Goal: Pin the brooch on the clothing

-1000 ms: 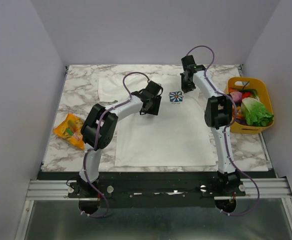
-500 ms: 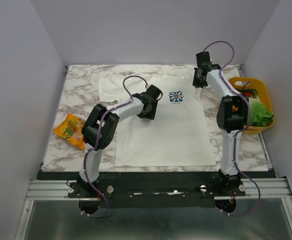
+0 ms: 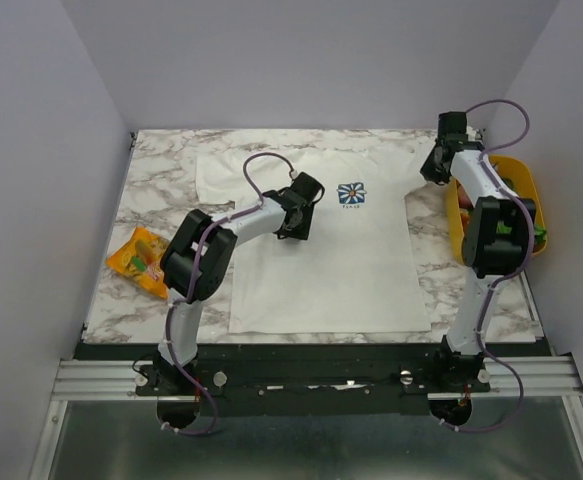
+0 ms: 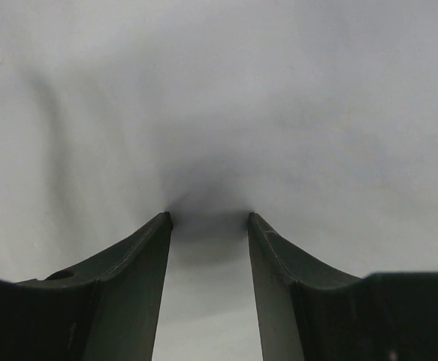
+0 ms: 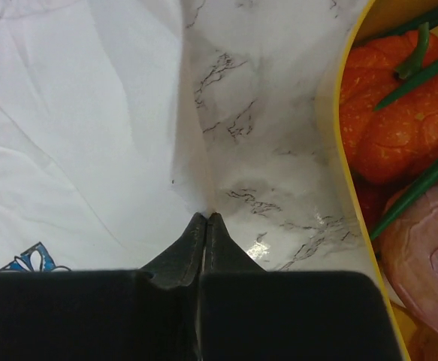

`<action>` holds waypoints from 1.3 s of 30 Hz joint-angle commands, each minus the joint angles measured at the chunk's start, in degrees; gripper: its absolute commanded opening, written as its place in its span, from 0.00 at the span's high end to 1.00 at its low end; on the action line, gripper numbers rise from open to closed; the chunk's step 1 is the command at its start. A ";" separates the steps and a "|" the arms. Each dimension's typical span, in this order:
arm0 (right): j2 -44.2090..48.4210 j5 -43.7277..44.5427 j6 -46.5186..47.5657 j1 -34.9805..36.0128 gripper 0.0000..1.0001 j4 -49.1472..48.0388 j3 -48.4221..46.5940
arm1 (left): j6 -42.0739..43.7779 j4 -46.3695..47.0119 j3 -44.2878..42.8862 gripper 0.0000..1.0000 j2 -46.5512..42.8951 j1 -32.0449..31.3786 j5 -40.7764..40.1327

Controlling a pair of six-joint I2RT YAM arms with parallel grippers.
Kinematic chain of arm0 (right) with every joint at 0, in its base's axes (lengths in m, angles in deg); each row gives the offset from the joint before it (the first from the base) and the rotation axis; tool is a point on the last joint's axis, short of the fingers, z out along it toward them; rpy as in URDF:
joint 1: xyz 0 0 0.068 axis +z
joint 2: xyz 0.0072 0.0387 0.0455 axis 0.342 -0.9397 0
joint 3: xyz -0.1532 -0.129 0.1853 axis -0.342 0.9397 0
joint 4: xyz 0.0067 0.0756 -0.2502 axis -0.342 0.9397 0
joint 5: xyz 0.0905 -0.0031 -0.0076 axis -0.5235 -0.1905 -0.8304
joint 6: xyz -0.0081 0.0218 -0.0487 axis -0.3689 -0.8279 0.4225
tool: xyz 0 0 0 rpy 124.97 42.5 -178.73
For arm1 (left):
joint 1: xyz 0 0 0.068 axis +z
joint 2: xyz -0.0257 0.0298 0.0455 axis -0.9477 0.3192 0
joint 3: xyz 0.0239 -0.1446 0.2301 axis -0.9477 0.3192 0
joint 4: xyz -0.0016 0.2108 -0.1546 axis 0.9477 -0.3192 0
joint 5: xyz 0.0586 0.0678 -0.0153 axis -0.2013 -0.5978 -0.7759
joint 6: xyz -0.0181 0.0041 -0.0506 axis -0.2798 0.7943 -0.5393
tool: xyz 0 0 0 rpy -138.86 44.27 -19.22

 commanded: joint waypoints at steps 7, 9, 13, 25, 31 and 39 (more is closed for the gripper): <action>9.02 -8.30 -0.44 -1.14 0.00 -11.47 9.93 | 0.13 -3.72 4.86 0.45 -1.93 -0.38 -1.76; 11.22 -10.05 0.87 -1.14 0.00 -13.24 11.25 | -0.14 -3.28 5.12 0.44 -3.07 -0.38 -2.20; 13.33 -9.80 5.00 1.83 0.00 -11.67 10.55 | -0.49 -2.76 5.47 0.44 -5.88 -0.30 -0.54; 23.08 -1.01 7.91 25.12 0.27 -1.64 29.52 | -3.04 3.48 17.58 0.49 -18.18 -0.91 4.74; 26.25 -3.03 4.31 27.60 0.91 0.12 41.48 | -5.32 5.06 22.25 0.72 -18.37 -1.17 7.90; 24.42 -1.80 2.72 30.14 0.99 6.97 44.57 | -6.55 5.86 23.75 1.00 -15.82 -2.67 9.14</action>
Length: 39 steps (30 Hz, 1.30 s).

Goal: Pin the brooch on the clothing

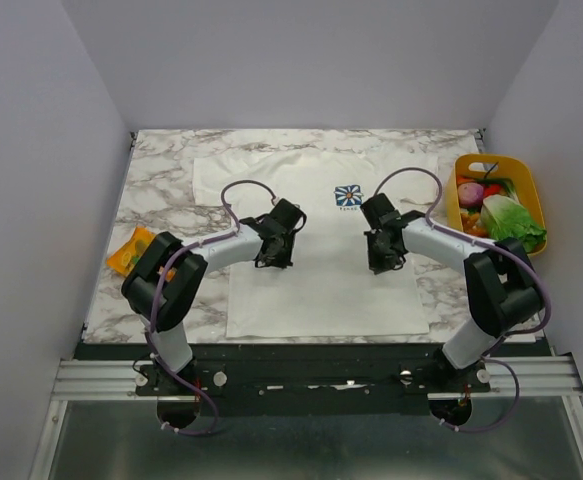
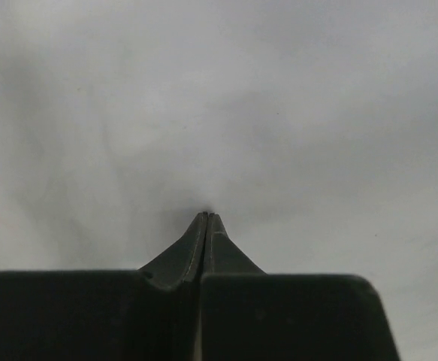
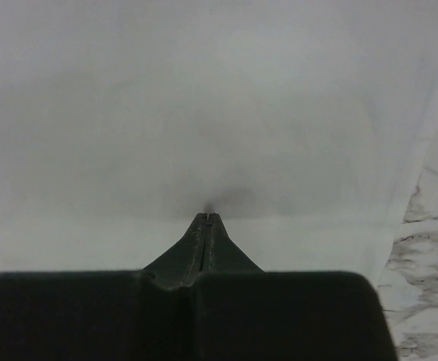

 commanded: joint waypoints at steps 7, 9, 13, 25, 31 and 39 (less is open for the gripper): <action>-3.56 0.90 -2.55 5.00 0.99 9.44 2.26 | -2.78 1.66 3.92 1.00 1.97 -2.84 3.08; -3.13 1.52 -3.34 5.62 0.99 11.29 3.14 | -3.13 2.19 5.77 1.00 1.97 -3.55 3.44; -1.37 0.82 -3.78 6.15 0.99 12.35 5.16 | -4.18 1.49 6.56 1.00 1.97 -5.40 3.35; 2.93 1.88 -5.01 6.41 0.99 16.48 6.39 | -7.70 -5.36 11.40 1.00 -4.09 -10.15 -4.11; 4.17 1.69 -4.84 7.20 0.99 16.92 5.87 | -6.47 -5.37 8.77 1.00 -7.16 -10.24 -10.09; 7.76 7.59 -3.26 7.20 0.98 15.61 -2.83 | -2.43 -6.42 -2.48 0.68 -8.49 -6.74 -17.83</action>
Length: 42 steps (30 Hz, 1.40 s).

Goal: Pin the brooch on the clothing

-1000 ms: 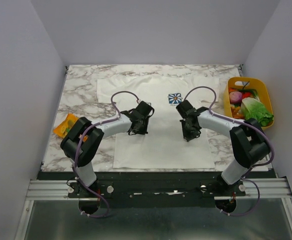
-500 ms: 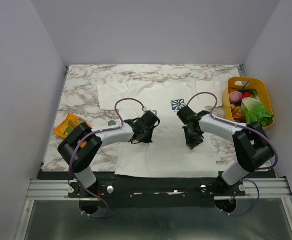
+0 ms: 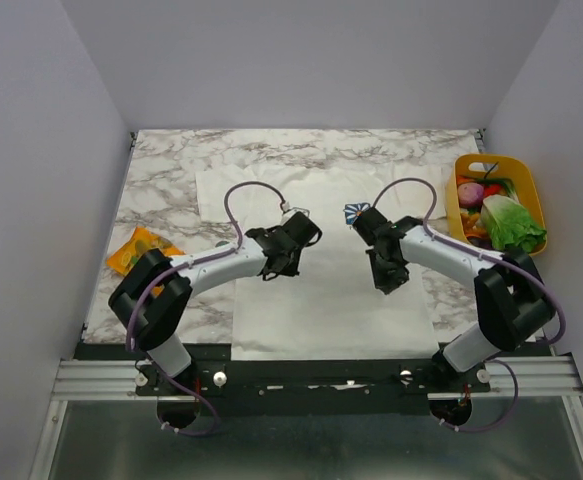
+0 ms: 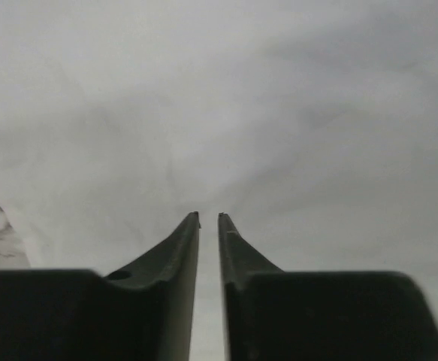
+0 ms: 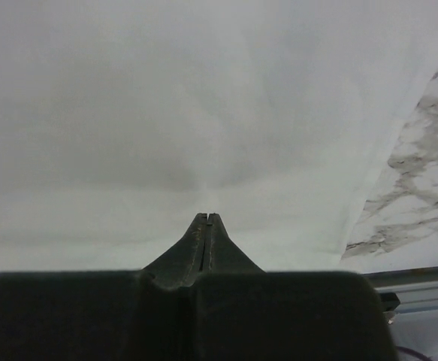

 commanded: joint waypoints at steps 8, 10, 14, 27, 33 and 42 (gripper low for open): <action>1.78 -2.10 7.82 0.36 0.52 -9.13 -11.56 | 5.80 1.35 -4.54 0.35 -3.51 17.73 -5.83; -0.06 -5.15 9.75 0.28 0.42 -10.54 -13.15 | 5.81 1.61 -4.37 0.31 -2.99 20.55 -5.83; -5.85 -11.05 11.60 0.36 0.28 -15.80 -16.84 | 5.02 4.24 -1.57 0.28 -1.93 28.97 -1.62; -22.03 -34.78 9.94 1.42 0.30 -34.97 -31.69 | -3.24 22.43 14.70 0.40 -7.99 43.67 21.23; -33.54 -42.97 6.07 2.38 0.67 -39.11 -43.35 | -4.30 27.11 17.43 0.44 -7.74 46.49 26.60; -45.59 -47.98 2.73 6.77 0.99 -37.35 -56.30 | -4.48 28.42 19.28 0.52 -5.62 46.75 29.59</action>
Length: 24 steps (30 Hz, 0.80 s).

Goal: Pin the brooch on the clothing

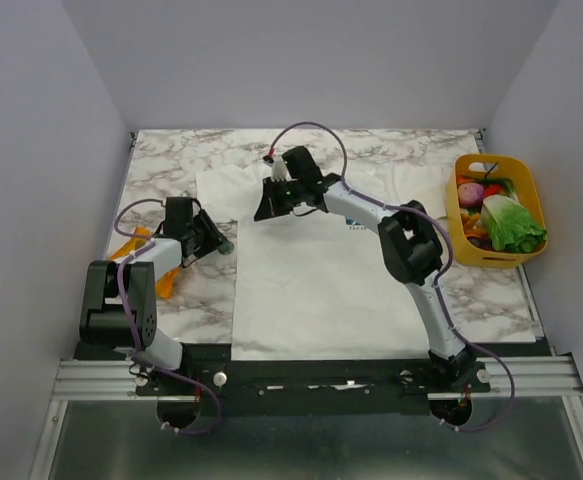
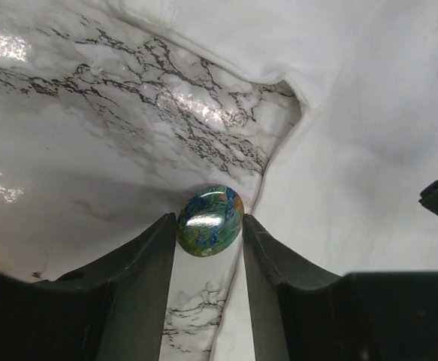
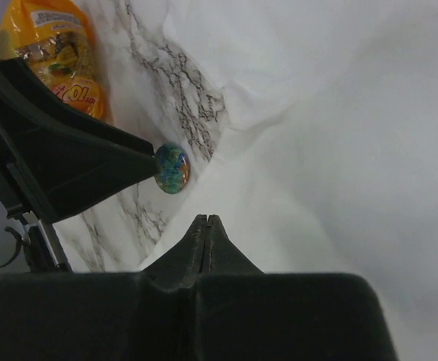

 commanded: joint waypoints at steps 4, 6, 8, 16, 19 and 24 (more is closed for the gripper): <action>-5.40 -5.60 -2.28 4.95 0.99 0.06 -5.10 | -0.65 1.30 1.81 0.54 1.20 0.35 3.59; -6.46 -5.87 -2.63 5.57 0.99 0.85 -6.68 | -0.56 0.77 2.34 0.54 0.85 0.35 2.53; -7.43 -5.43 -2.72 6.45 0.99 1.20 -7.12 | -0.30 0.68 2.78 0.54 0.41 0.35 2.00; -13.31 2.29 -1.93 7.86 0.99 6.73 -15.97 | -0.39 1.56 3.57 0.55 1.81 0.35 1.48; -15.78 3.18 -3.68 7.77 0.99 10.08 -19.25 | 0.13 1.47 3.31 0.55 2.25 0.35 1.04; -15.87 5.37 -4.31 7.77 0.99 12.10 -19.87 | 1.02 1.30 2.96 0.55 2.78 0.35 -0.19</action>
